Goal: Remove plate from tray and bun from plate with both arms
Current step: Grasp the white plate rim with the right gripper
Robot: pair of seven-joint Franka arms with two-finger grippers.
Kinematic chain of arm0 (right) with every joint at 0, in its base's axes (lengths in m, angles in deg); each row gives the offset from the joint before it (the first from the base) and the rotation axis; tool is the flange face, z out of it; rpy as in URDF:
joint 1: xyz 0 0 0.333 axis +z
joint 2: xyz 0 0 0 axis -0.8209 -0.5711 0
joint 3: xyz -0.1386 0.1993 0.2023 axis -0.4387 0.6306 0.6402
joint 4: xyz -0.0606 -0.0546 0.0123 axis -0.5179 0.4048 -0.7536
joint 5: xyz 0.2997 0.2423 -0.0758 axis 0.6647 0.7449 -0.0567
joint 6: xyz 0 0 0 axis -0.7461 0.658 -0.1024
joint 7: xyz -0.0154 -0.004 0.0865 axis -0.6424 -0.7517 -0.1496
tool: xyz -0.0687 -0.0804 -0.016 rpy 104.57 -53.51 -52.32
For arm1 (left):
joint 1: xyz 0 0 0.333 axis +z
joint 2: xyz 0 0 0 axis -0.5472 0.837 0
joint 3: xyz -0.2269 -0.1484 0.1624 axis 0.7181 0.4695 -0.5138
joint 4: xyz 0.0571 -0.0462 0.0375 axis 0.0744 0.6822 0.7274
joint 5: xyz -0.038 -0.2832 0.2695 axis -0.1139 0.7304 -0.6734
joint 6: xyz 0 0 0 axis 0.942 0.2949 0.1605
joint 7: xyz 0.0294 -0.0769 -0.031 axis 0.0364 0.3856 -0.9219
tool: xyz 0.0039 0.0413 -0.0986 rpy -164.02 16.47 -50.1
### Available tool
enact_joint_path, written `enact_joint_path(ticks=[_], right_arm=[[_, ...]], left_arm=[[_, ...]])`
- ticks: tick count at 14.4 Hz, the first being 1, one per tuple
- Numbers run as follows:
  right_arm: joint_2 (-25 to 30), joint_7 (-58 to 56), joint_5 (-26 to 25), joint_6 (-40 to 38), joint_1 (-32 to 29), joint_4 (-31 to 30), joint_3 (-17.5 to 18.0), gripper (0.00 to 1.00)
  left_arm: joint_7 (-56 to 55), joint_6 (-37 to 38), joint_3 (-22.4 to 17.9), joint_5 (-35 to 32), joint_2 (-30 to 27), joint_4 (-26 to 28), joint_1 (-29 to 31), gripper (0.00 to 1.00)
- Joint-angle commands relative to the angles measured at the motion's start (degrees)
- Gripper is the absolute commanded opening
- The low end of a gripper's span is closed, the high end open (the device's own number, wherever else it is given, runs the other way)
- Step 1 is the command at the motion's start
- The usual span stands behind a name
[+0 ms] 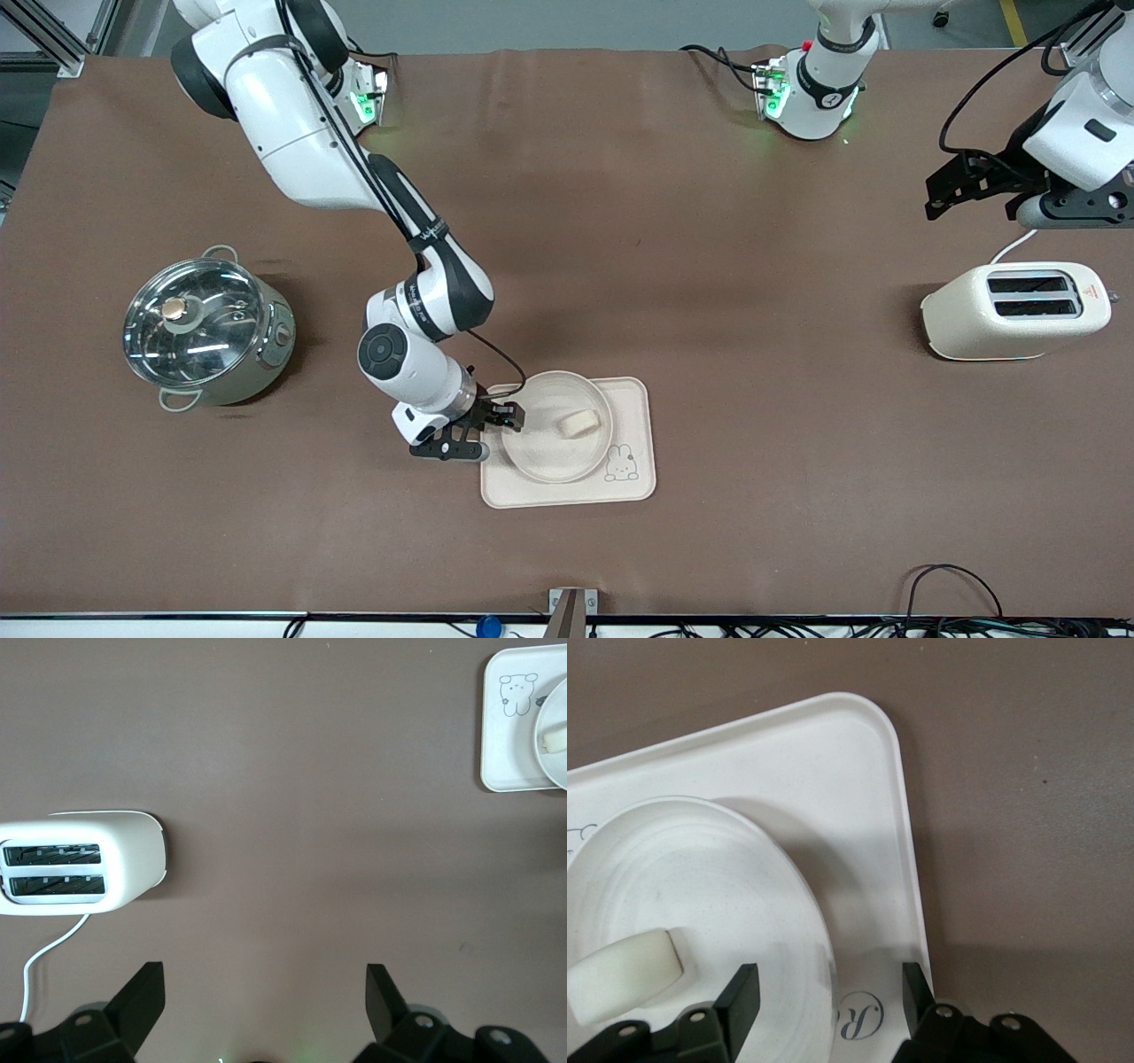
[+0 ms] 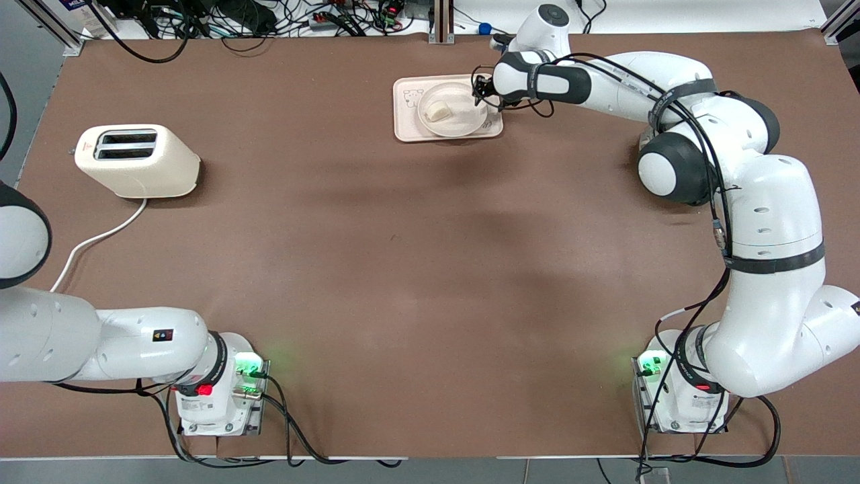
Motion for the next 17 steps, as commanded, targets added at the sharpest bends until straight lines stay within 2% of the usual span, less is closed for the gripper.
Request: enact_joint_path(ticks=[1,3,4,7,8,12,15,17], right_arm=[[-1.6,1.1,-0.1,1.8,1.0,1.1,-0.6,0.53],[-2.4,1.1,-0.1,3.0,1.0,1.1,-0.5,0.49],[-2.6,1.1,-0.1,3.4,1.1,1.1,-0.5,0.42],[-2.6,0.3,-0.2,3.6,1.6,1.0,-0.5,0.04],[-2.6,-0.7,-0.2,3.8,1.1,0.8,-0.5,0.0],[0.0,-1.1,0.6,3.9,0.5,0.1,-0.1,0.0],[5.9,-1.1,0.8,2.1,-0.2,-5.2,1.2,0.0],[12.0,-1.0,0.8,1.4,-2.4,-11.9,3.3,0.0]], left_arm=[[0.9,-1.0,0.2,0.8,-0.5,0.7,0.5,1.0],[0.9,-1.0,0.2,0.8,-0.5,0.9,0.4,1.0],[0.9,-1.1,0.2,0.7,-0.5,1.0,0.4,1.0],[0.9,-1.1,0.2,0.8,-0.5,1.0,0.4,1.0],[0.9,-1.2,0.2,0.8,-0.5,1.0,0.4,1.0],[0.9,-1.1,0.2,0.8,-0.5,1.0,0.5,1.0],[0.9,-1.4,0.2,0.8,-0.4,1.0,0.3,1.0],[0.9,-1.6,0.2,0.8,0.1,1.0,0.1,1.0]])
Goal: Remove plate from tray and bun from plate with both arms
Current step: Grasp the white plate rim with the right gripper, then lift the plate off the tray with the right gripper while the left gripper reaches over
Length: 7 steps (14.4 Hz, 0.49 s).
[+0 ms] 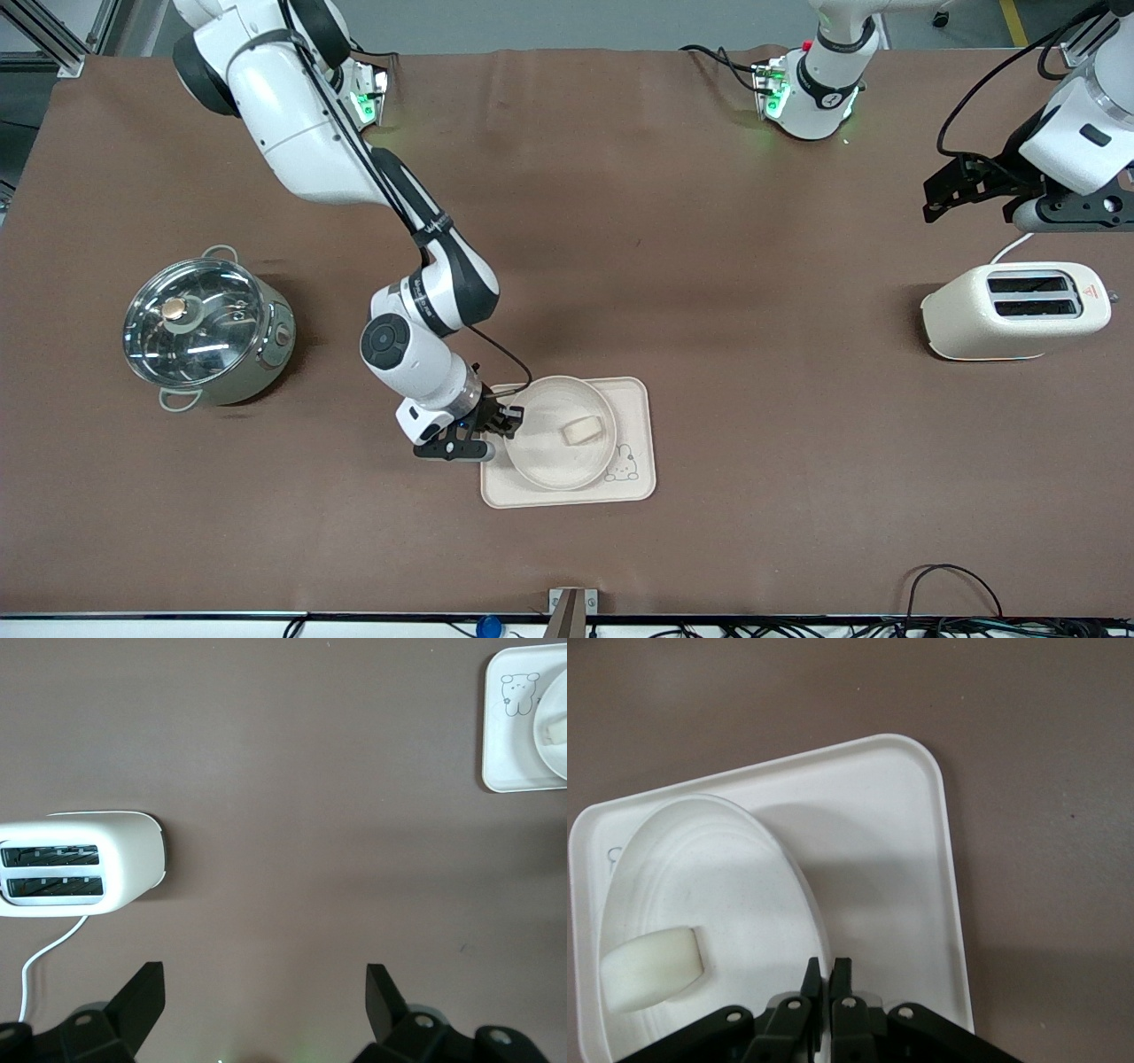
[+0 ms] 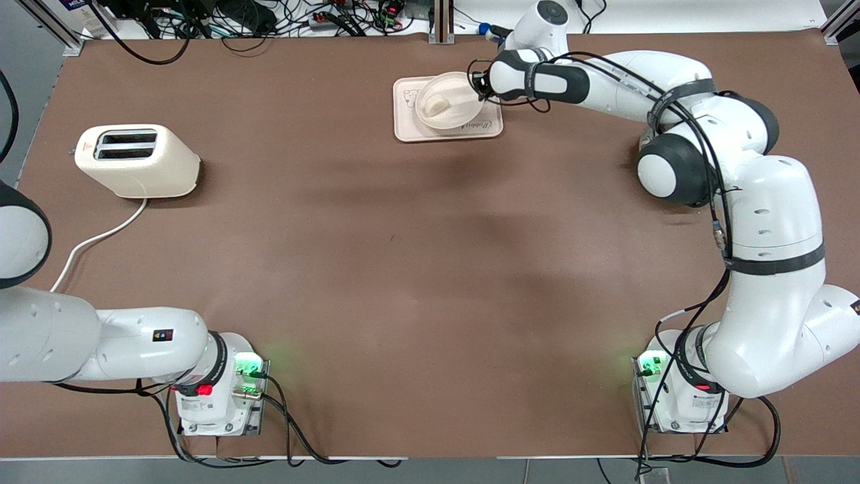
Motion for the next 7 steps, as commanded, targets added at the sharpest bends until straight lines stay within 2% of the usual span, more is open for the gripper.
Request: enact_joint_path(ticks=[1,4,7], right_arm=[[12.9,-0.8,0.8,-0.5,-4.5,-14.9,4.4,0.0],[23.4,-0.9,0.8,-0.2,-6.3,-29.3,7.7,0.0],[28.7,-0.5,0.9,1.3,-5.6,-40.3,11.0,0.0]], left_arm=[[0.9,-1.0,0.2,0.7,0.1,0.5,0.1,1.0],[0.9,-1.7,0.2,0.8,0.7,0.5,-0.3,1.0],[-0.3,-2.1,0.3,0.8,1.9,0.4,-1.0,1.0]])
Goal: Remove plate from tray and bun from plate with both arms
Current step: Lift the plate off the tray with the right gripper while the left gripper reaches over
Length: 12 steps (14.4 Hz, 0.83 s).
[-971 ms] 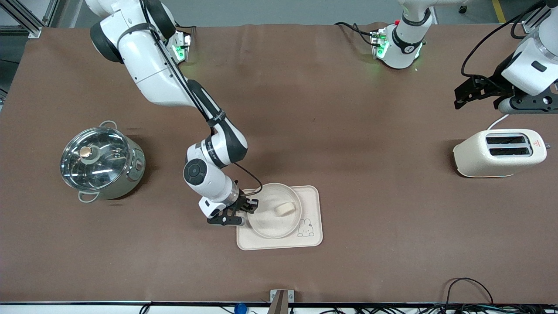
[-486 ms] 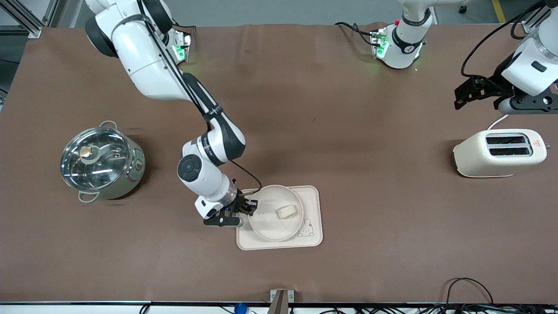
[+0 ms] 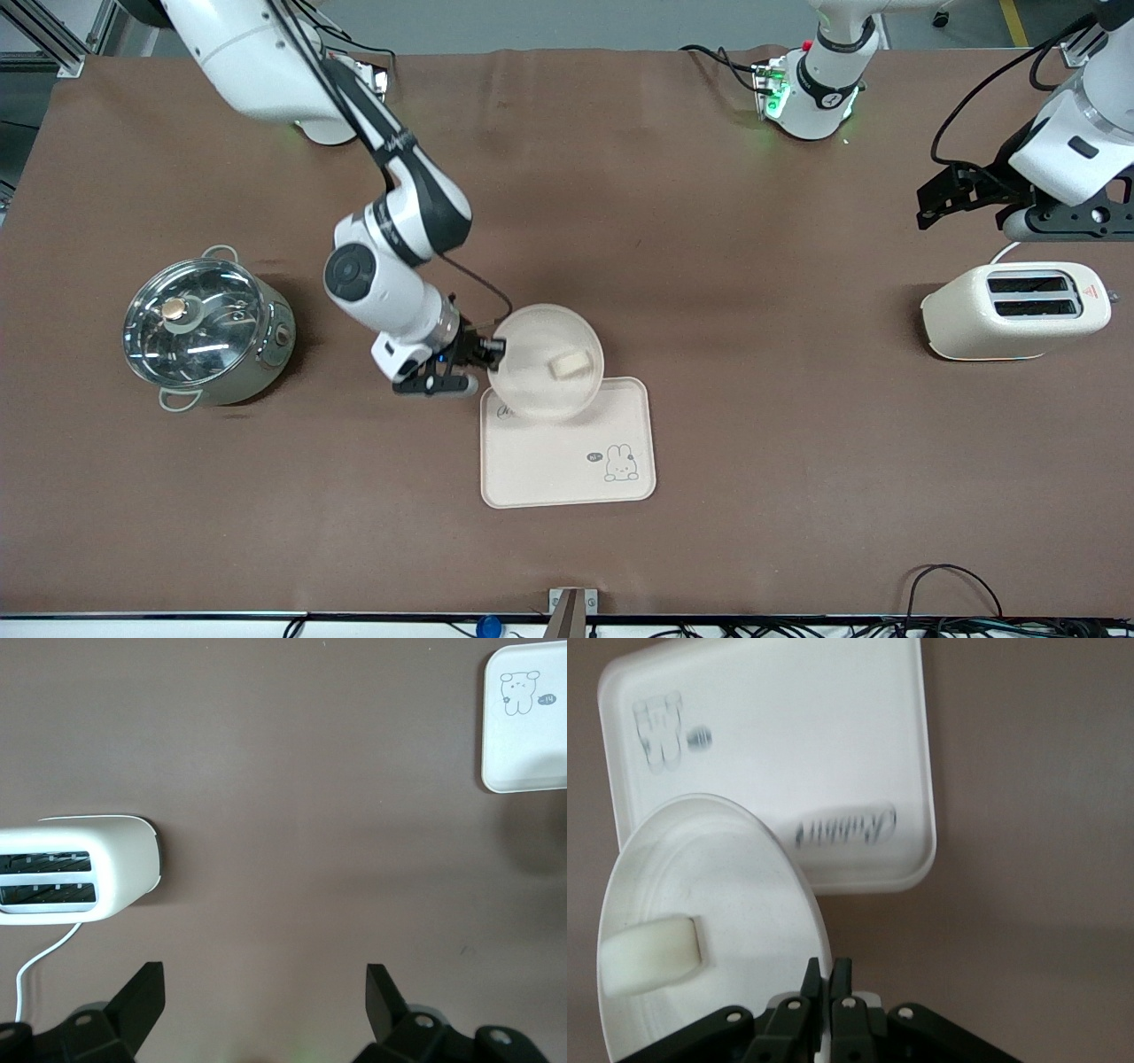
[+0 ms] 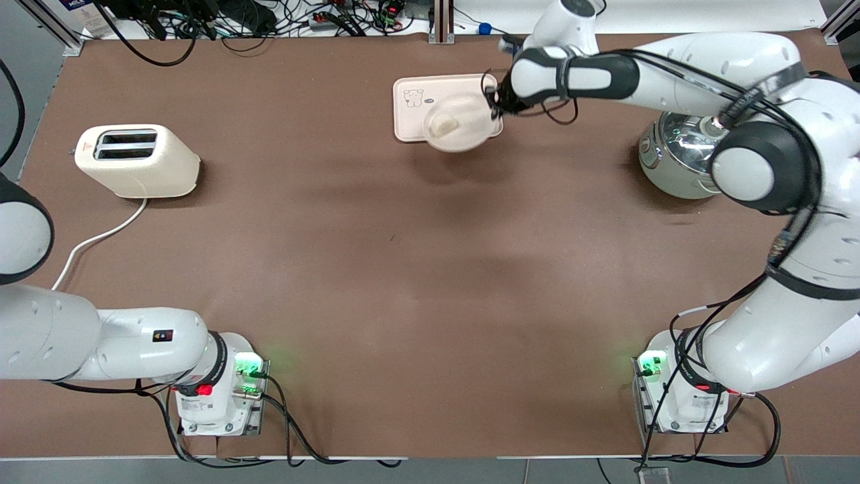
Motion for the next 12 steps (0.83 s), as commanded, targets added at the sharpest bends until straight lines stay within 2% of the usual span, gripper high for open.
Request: enact_joint_path(ticks=[1,5,8,9,11,12], right_arm=[[6.9,-0.4,1.0,3.5,-0.6,-13.5,3.3,0.0],[6.2,-0.3,1.9,12.5,0.4,-18.1,4.5,0.0],[5.1,-0.4,1.9,13.3,1.3,-18.1,4.5,0.0],[5.0,0.0,1.9,13.0,1.9,-18.1,4.5,0.07],[5.0,0.3,1.9,12.8,2.0,-18.1,4.5,0.56],[5.1,0.8,1.9,12.6,2.0,-18.1,4.5,0.75]], left_arm=[[-0.5,-1.3,0.1,0.9,1.0,0.1,-0.9,1.0],[-2.1,-3.5,0.5,1.0,4.3,0.0,-2.3,1.0],[-10.8,-5.5,2.3,0.9,7.8,-0.3,-5.2,1.0],[-14.7,-6.7,3.0,0.9,8.6,-0.3,-6.1,1.0],[-22.1,-9.1,4.2,0.5,10.7,-0.3,-8.9,1.0],[-25.3,-10.1,4.2,0.3,11.7,-0.4,-10.4,1.0]])
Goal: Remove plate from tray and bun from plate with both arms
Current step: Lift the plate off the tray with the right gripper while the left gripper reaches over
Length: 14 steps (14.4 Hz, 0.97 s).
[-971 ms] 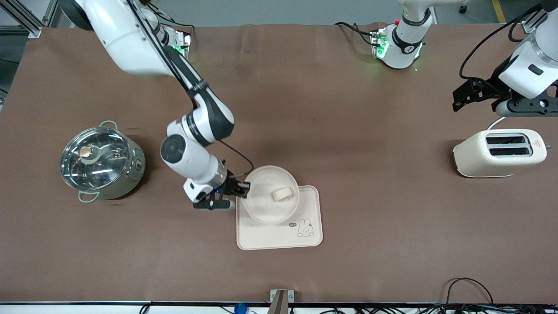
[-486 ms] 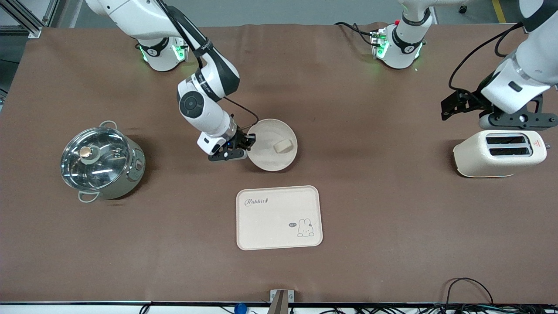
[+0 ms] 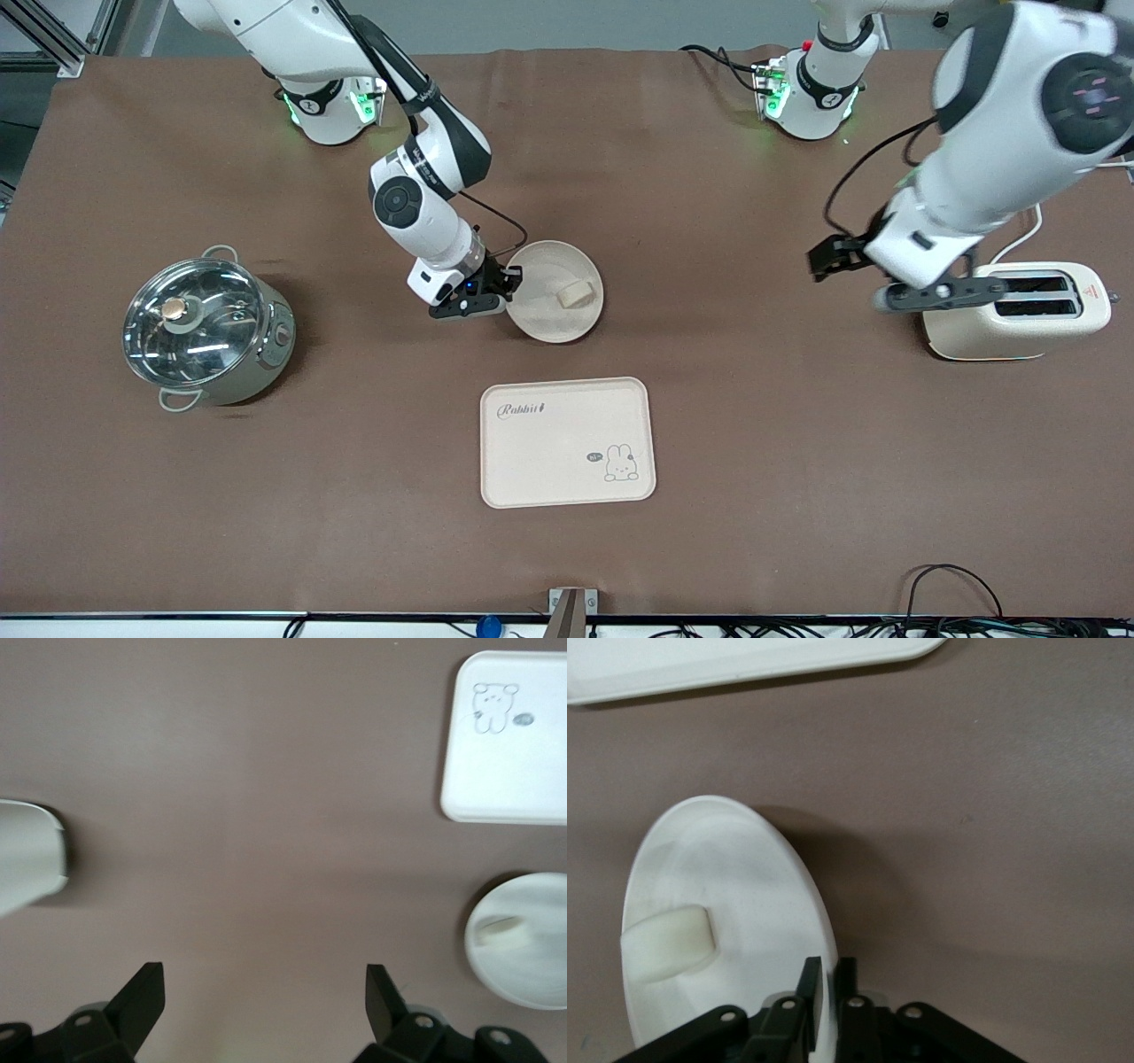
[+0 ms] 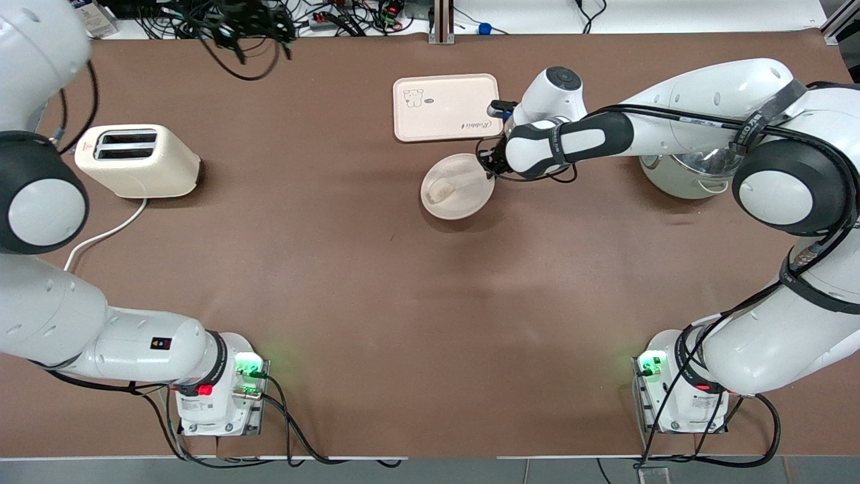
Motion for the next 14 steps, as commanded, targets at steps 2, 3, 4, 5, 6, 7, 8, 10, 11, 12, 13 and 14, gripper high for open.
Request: enact_joint_path(ticks=[2,3,4,5,6,7,8,10,11,12,13,14], right_arm=[[1.1,2.6,1.6,0.2,0.0,-0.5,0.3,1.0],[1.1,2.7,1.6,0.2,-0.1,-0.3,0.3,1.0],[1.4,2.3,1.6,0.0,-0.5,0.3,0.2,1.0],[1.8,2.3,1.6,0.0,-1.2,0.4,0.0,1.0],[2.8,2.1,1.6,-0.3,-2.7,0.8,-0.1,1.0],[3.8,1.9,1.5,-1.8,-5.2,1.8,-0.1,1.0],[4.6,1.7,1.5,-5.7,-6.9,4.2,-0.1,1.0],[5.0,0.5,0.9,-19.1,-12.0,12.0,-0.2,1.0],[5.0,-2.7,0.9,-24.7,-14.6,15.2,-0.2,1.0],[5.3,-7.0,0.9,-27.7,-17.0,17.1,-0.2,1.0],[6.3,-11.1,0.9,-28.6,-20.2,17.5,-0.1,1.0],[7.6,-14.7,0.9,-30.0,-22.5,17.6,-0.2,1.0]], left_arm=[[-13.3,-4.0,0.4,-0.1,4.3,-0.6,-5.9,1.0],[-17.3,-5.3,0.4,-0.2,5.5,-0.6,-7.2,1.0],[-21.0,-6.8,0.4,-0.3,6.8,-0.6,-8.8,1.0],[-23.5,-8.0,0.4,-0.5,8.0,-0.6,-10.0,1.0],[-26.0,-9.2,0.4,-1.3,9.3,-0.6,-11.2,1.0],[-29.4,-10.7,0.4,-1.5,10.9,-0.6,-12.7,1.0],[-32.3,-12.1,0.4,-1.6,12.5,-0.6,-14.0,1.0],[-38.2,-16.4,0.4,-1.6,15.8,-0.8,-16.9,1.0],[-41.1,-18.7,0.3,-1.6,17.4,-0.9,-18.5,1.0],[-44.8,-21.1,0.2,-1.6,19.5,-1.4,-20.5,1.0],[-47.9,-22.5,0.2,-2.5,21.7,-2.2,-22.1,1.0],[-52.2,-23.3,0.2,-5.2,23.9,-3.3,-24.0,1.0]])
